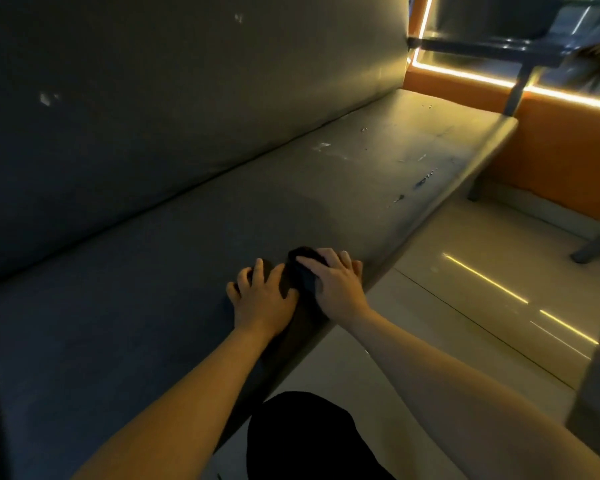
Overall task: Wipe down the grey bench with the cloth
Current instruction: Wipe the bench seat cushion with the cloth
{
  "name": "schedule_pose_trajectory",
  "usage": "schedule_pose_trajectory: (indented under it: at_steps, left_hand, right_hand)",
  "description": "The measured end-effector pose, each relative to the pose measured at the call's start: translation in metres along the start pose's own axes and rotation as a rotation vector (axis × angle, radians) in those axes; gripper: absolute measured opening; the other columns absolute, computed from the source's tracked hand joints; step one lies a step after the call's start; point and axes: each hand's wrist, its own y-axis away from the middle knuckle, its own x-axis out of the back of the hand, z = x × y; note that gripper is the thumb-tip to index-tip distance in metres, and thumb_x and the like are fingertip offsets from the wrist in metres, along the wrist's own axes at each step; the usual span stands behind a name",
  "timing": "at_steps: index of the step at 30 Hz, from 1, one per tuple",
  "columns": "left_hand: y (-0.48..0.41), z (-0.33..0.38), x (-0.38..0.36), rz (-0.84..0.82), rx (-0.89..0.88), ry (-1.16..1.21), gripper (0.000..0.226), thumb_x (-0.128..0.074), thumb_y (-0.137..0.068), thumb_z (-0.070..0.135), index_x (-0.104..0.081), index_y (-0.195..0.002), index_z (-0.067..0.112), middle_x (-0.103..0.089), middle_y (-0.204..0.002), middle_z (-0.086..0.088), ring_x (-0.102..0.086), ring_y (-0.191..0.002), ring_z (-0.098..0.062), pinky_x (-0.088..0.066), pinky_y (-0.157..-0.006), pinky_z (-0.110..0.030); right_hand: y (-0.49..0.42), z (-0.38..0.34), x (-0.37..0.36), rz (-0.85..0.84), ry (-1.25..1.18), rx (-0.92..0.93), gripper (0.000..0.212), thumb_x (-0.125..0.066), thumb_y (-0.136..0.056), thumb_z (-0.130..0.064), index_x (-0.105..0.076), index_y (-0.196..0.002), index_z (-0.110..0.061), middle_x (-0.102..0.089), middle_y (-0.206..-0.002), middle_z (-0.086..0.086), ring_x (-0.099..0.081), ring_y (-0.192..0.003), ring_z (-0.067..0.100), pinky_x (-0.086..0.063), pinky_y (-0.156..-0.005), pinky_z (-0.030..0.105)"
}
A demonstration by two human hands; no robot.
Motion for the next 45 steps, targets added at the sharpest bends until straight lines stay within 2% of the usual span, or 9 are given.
schedule_pose_trajectory:
  at_steps: [6, 14, 18, 21, 25, 30, 33, 38, 45]
  left_hand:
    - [0.002, 0.081, -0.029, 0.057, -0.223, 0.008, 0.056, -0.032, -0.098, 0.062, -0.028, -0.151, 0.042, -0.022, -0.164, 0.005, -0.017, -0.145, -0.027, -0.015, -0.113, -0.055]
    - [0.000, 0.075, -0.043, 0.028, -0.247, -0.105, 0.064, -0.033, -0.099, 0.062, -0.012, -0.157, 0.046, -0.004, -0.168, 0.008, -0.007, -0.148, -0.027, -0.012, -0.116, -0.055]
    - [0.000, 0.078, -0.041, 0.046, -0.232, -0.109, 0.063, -0.035, -0.098, 0.062, -0.014, -0.156, 0.045, -0.007, -0.167, 0.007, -0.009, -0.146, -0.028, -0.013, -0.114, -0.054]
    - [-0.001, 0.081, -0.040, 0.035, -0.224, -0.106, 0.062, -0.035, -0.098, 0.062, -0.016, -0.154, 0.045, -0.009, -0.167, 0.006, -0.012, -0.145, -0.028, -0.015, -0.115, -0.054]
    - [-0.003, 0.083, -0.038, 0.057, -0.200, -0.081, 0.058, -0.038, -0.098, 0.061, -0.024, -0.152, 0.043, -0.016, -0.165, 0.006, -0.017, -0.142, -0.029, -0.016, -0.113, -0.052]
    - [-0.008, 0.092, -0.035, 0.100, -0.178, -0.037, 0.055, -0.037, -0.096, 0.064, -0.038, -0.142, 0.035, -0.032, -0.152, 0.000, -0.028, -0.132, -0.032, -0.022, -0.111, -0.050]
    - [-0.020, 0.104, -0.034, 0.090, -0.234, -0.045, 0.054, -0.038, -0.098, 0.058, -0.037, -0.146, 0.032, -0.029, -0.154, -0.002, -0.025, -0.137, -0.032, -0.020, -0.114, -0.050]
    - [-0.030, 0.107, -0.050, 0.085, -0.284, -0.131, 0.057, -0.031, -0.102, 0.056, -0.018, -0.156, 0.042, -0.011, -0.166, 0.004, -0.011, -0.143, -0.030, -0.014, -0.114, -0.053]
    - [-0.031, 0.110, -0.050, 0.109, -0.243, -0.134, 0.056, -0.030, -0.099, 0.060, -0.026, -0.152, 0.041, -0.021, -0.162, 0.005, -0.022, -0.137, -0.030, -0.018, -0.111, -0.051]
  right_hand:
    - [-0.001, 0.057, 0.010, 0.092, 0.027, -0.274, 0.054, -0.041, -0.100, -0.012, -0.046, -0.144, -0.042, -0.045, -0.139, -0.006, -0.034, -0.122, 0.031, -0.033, -0.103, 0.046]
    - [-0.012, 0.107, 0.044, 0.174, -0.200, -0.586, 0.059, -0.050, -0.095, 0.001, -0.046, -0.146, -0.030, -0.047, -0.138, 0.009, -0.037, -0.129, 0.035, -0.037, -0.109, 0.046]
    - [-0.010, 0.091, 0.039, 0.198, -0.404, -0.576, 0.045, -0.048, -0.102, -0.017, -0.049, -0.146, -0.025, -0.042, -0.140, 0.006, -0.034, -0.133, 0.032, -0.033, -0.114, 0.044]
    - [-0.007, 0.072, 0.026, 0.179, -0.441, -0.603, 0.051, -0.053, -0.099, -0.032, -0.042, -0.149, -0.028, -0.034, -0.146, 0.001, -0.024, -0.136, 0.028, -0.029, -0.116, 0.041]
    - [-0.005, 0.070, 0.023, 0.232, -0.391, -0.553, 0.039, -0.053, -0.100, -0.015, -0.057, -0.137, -0.027, -0.048, -0.136, 0.003, -0.034, -0.129, 0.030, -0.035, -0.108, 0.037]
    - [0.017, 0.060, 0.017, 0.273, -0.447, -0.498, 0.024, -0.051, -0.099, -0.016, -0.066, -0.114, -0.026, -0.050, -0.108, -0.003, -0.051, -0.102, 0.024, -0.039, -0.082, 0.029]
    - [0.010, 0.068, 0.021, 0.340, -0.522, -0.535, 0.023, -0.051, -0.097, -0.012, -0.065, -0.106, -0.027, -0.048, -0.107, -0.002, -0.053, -0.102, 0.024, -0.044, -0.087, 0.032]
    - [-0.016, 0.106, 0.032, 0.478, -0.656, -0.821, 0.041, -0.050, -0.094, 0.000, -0.058, -0.125, -0.025, -0.046, -0.126, 0.003, -0.047, -0.116, 0.024, -0.042, -0.108, 0.037]
    - [0.007, 0.078, 0.004, 0.479, -0.801, -0.872, 0.036, -0.047, -0.080, -0.001, -0.056, -0.096, -0.033, -0.055, -0.106, 0.002, -0.054, -0.097, 0.026, -0.053, -0.089, 0.048]
